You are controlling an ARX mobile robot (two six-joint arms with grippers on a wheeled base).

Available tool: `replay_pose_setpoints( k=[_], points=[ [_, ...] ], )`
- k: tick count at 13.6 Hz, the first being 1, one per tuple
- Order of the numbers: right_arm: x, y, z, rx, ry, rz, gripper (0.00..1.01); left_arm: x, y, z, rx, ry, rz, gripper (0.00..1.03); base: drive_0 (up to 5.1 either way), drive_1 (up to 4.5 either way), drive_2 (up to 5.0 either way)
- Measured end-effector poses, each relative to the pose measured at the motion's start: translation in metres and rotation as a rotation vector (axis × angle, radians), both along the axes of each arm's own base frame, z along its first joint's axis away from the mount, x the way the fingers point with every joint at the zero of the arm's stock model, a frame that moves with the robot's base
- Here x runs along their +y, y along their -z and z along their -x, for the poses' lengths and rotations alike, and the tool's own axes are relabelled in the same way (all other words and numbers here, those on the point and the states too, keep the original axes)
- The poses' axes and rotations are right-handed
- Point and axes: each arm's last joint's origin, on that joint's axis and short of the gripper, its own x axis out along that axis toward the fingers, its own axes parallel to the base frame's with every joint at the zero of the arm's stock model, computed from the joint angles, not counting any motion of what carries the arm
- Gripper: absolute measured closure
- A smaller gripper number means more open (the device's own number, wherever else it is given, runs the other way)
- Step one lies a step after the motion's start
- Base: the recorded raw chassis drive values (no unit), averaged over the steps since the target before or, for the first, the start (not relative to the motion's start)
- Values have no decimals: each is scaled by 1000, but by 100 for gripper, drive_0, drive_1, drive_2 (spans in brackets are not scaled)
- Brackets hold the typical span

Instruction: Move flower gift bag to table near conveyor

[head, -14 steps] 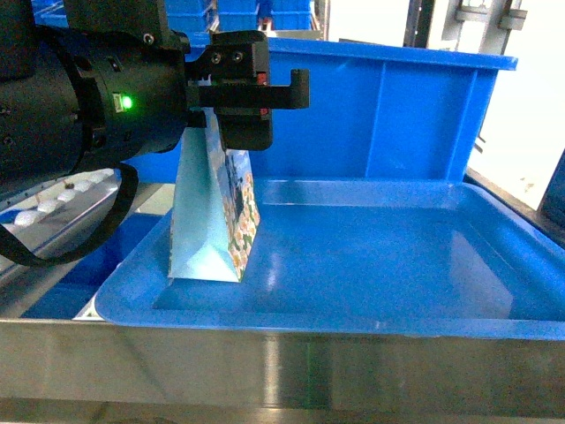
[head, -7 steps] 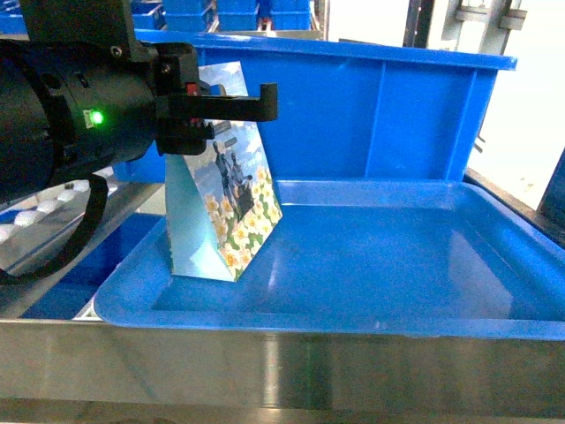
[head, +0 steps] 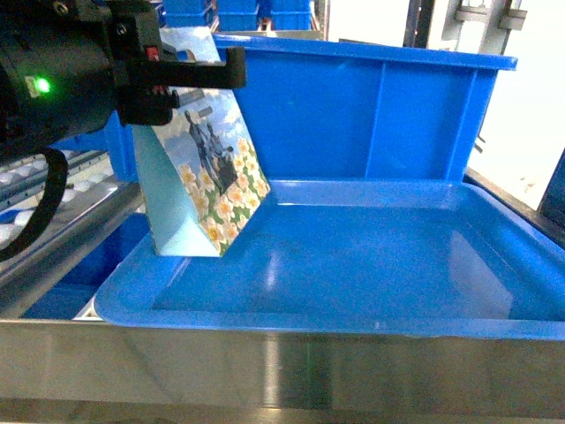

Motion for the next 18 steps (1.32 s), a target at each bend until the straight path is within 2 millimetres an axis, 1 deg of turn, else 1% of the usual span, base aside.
replay_pose_setpoints(
  k=[1, 6, 7, 9, 12, 13, 14, 16, 18],
  points=[
    [0, 0, 0, 0, 0, 0, 99, 3, -4, 2, -16, -6, 6, 101, 0, 0, 0],
    [0, 0, 0, 0, 0, 0, 99, 29, -27, 29, -146, -76, 7, 101, 0, 0, 0],
    [0, 0, 0, 0, 0, 0, 99, 33, -29, 35, -156, -89, 6, 101, 0, 0, 0],
    [0, 0, 0, 0, 0, 0, 99, 43, -25, 51, -164, -124, -11, 101, 0, 0, 0],
    [0, 0, 0, 0, 0, 0, 99, 63, -23, 90, -216, -191, -46, 101, 0, 0, 0],
    [0, 0, 0, 0, 0, 0, 99, 79, -16, 112, -215, -209, -79, 101, 0, 0, 0],
    [0, 0, 0, 0, 0, 0, 99, 86, -14, 125, -229, -228, -87, 101, -492, 254, 254],
    [0, 0, 0, 1, 4, 0, 99, 86, -21, 128, -278, -224, -80, 101, -488, 253, 253],
    [0, 0, 0, 0, 4, 2, 99, 86, -19, 127, -262, -223, -88, 101, -480, 260, 260]
  ],
)
